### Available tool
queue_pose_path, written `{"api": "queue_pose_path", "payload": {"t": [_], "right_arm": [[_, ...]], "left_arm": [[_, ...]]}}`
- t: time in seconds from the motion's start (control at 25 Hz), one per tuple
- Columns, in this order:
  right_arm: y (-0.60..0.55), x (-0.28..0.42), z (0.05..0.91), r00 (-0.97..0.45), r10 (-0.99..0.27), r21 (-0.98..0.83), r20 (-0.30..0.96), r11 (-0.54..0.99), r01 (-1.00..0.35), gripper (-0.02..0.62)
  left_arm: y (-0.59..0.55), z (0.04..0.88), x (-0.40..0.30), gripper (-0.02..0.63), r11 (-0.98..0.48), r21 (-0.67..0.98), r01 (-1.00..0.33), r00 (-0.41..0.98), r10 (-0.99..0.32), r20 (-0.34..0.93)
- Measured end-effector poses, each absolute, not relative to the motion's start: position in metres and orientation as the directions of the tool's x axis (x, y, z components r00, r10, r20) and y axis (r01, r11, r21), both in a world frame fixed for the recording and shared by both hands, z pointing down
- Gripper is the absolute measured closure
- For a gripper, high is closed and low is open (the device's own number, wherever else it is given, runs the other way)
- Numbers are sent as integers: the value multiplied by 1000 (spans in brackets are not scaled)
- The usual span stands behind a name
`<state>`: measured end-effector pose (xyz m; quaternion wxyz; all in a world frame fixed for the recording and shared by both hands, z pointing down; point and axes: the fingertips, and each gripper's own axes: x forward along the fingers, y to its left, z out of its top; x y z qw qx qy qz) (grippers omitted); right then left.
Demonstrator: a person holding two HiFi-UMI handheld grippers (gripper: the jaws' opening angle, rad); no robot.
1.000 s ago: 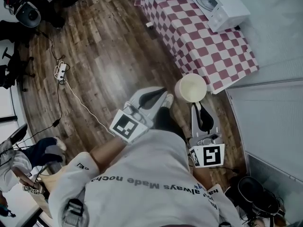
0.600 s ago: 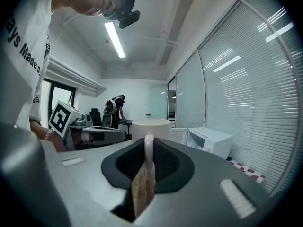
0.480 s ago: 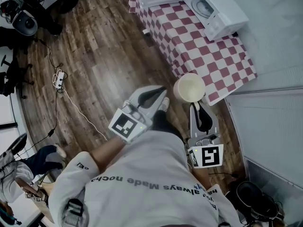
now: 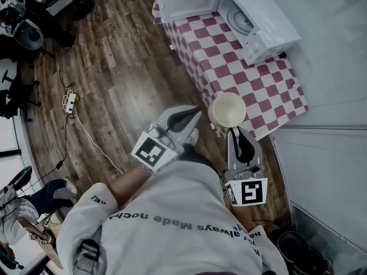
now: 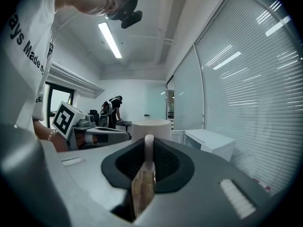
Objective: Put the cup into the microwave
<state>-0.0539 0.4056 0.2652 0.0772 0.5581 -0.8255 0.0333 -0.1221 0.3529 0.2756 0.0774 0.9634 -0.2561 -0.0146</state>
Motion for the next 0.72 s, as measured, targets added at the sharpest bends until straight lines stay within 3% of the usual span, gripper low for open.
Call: {"api": "queue_pose_path", "payload": {"t": [0.72], "right_arm": [[331,24,262,-387,-908,26,161,396,-918,554]], "left_arm": [[274,280,-48,601,-844,129,-521,852,-522,27]]}}
